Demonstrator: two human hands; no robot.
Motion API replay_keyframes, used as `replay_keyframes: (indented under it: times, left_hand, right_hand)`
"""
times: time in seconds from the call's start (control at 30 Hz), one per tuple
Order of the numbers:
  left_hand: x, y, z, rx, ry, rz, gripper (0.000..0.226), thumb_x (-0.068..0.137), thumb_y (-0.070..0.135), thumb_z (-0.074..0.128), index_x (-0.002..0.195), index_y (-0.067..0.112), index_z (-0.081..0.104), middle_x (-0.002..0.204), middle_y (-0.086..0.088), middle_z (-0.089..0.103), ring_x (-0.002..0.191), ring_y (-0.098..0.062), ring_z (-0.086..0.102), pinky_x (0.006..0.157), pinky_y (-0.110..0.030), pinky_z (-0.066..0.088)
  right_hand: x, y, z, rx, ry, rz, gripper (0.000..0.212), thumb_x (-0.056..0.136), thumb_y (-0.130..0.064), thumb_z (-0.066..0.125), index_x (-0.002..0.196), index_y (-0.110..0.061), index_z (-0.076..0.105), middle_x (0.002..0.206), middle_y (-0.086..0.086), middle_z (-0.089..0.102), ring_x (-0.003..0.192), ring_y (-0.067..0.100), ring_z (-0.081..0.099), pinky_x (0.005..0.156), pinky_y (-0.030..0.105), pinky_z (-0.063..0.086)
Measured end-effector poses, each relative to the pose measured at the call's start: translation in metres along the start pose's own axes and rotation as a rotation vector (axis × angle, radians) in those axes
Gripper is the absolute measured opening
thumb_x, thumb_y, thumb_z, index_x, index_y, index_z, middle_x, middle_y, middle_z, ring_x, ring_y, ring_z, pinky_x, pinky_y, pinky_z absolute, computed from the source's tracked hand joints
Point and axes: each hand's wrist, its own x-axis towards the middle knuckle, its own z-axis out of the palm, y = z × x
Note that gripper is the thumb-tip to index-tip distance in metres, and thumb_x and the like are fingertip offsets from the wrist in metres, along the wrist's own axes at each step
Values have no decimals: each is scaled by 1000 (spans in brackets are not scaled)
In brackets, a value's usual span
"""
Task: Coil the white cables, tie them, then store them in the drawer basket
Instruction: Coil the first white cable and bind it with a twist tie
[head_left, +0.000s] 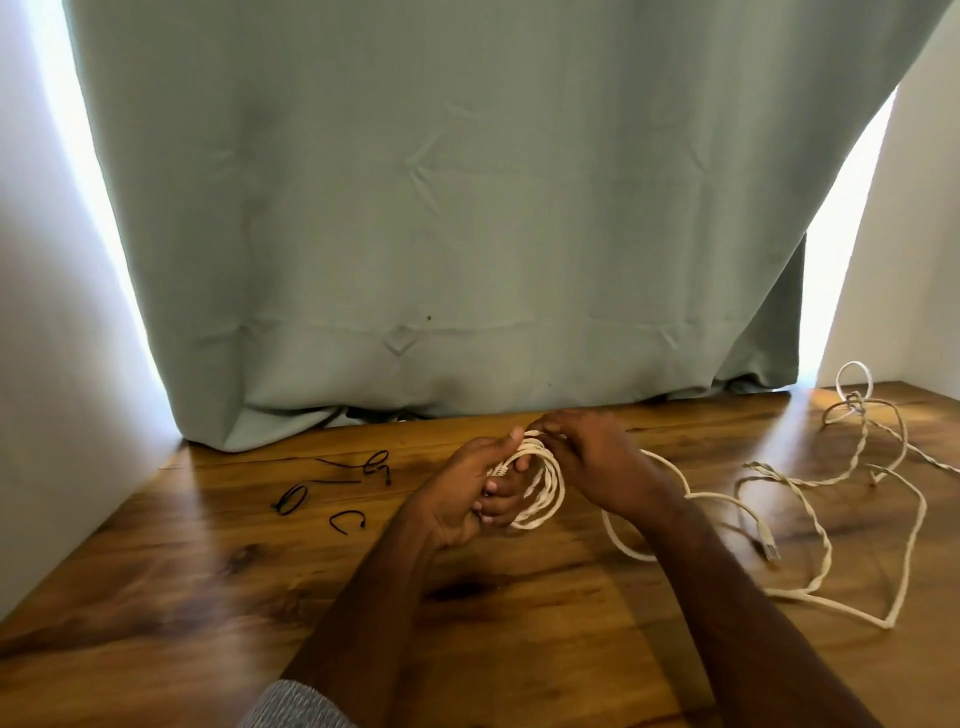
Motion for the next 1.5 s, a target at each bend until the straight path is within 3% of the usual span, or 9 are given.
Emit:
replay_keyframes:
  times: [0.13, 0.27, 0.47, 0.63, 0.87, 1.1, 1.27, 1.37, 1.5]
  left_hand:
    - [-4, 2, -3, -211, 58, 103, 41, 96, 44, 45, 72, 11, 50, 40, 7, 30, 25, -2, 23, 35, -15, 13]
    - [-2, 1, -1, -273, 152, 188, 42, 93, 43, 49, 69, 10, 51, 38, 3, 34, 23, -3, 23, 32, -14, 14]
    - [2, -2, -8, -255, 223, 212, 40, 95, 40, 49, 69, 10, 52, 39, 5, 33, 26, -4, 28, 35, -18, 18]
    - [-3, 3, -14, -281, 105, 119, 44, 96, 42, 44, 64, 13, 52, 38, 7, 31, 25, -5, 26, 39, -19, 15]
    - [-4, 7, -7, -257, 190, 137, 42, 89, 47, 50, 60, 18, 46, 36, 8, 26, 24, -4, 21, 36, -15, 12]
    - [0, 7, -10, -389, 204, 227, 41, 92, 48, 48, 65, 17, 47, 38, 8, 27, 25, -3, 22, 34, -16, 14]
    - [-4, 15, -23, -441, 281, 317, 41, 94, 49, 48, 70, 16, 45, 39, 8, 26, 27, -3, 23, 32, -17, 19]
    - [-3, 15, -26, -443, 330, 314, 42, 95, 50, 48, 71, 15, 45, 40, 8, 26, 28, -4, 23, 32, -18, 19]
    - [0, 15, -26, -475, 361, 326, 43, 98, 48, 46, 72, 14, 47, 41, 8, 26, 29, -3, 23, 32, -18, 21]
  right_hand:
    - [3, -21, 5, 684, -62, 366, 28, 95, 3, 46, 95, -9, 71, 64, -3, 67, 48, 8, 57, 45, 22, 42]
    - [1, -26, 10, 975, -144, 456, 23, 102, -27, 52, 95, -12, 68, 65, 4, 60, 39, 5, 38, 39, 17, 24]
    - [4, -30, 27, 704, -3, 383, 31, 106, -32, 48, 101, -8, 67, 65, 1, 59, 46, 7, 48, 41, 20, 33]
    - [4, -26, 34, 467, 119, 243, 20, 104, -25, 54, 96, -16, 71, 74, 0, 69, 71, 15, 67, 69, 36, 54]
    - [3, -30, 40, 438, 233, 179, 20, 103, -26, 55, 100, -18, 74, 73, 1, 71, 69, 15, 69, 65, 34, 55]
    - [-1, -29, 36, 295, 154, 242, 33, 107, -37, 38, 101, -19, 65, 67, -4, 64, 56, 6, 61, 52, 27, 47]
    - [-4, -36, 29, 308, -187, 363, 20, 104, -35, 51, 119, -23, 58, 80, -2, 69, 64, 9, 65, 59, 35, 53]
    - [-5, -41, 26, 215, -422, 381, 43, 94, -21, 65, 132, -26, 47, 84, -7, 67, 70, 11, 66, 62, 30, 51]
    - [-6, -35, 26, -74, -432, 298, 27, 96, -19, 58, 122, -20, 52, 106, 4, 69, 86, 19, 68, 79, 42, 58]
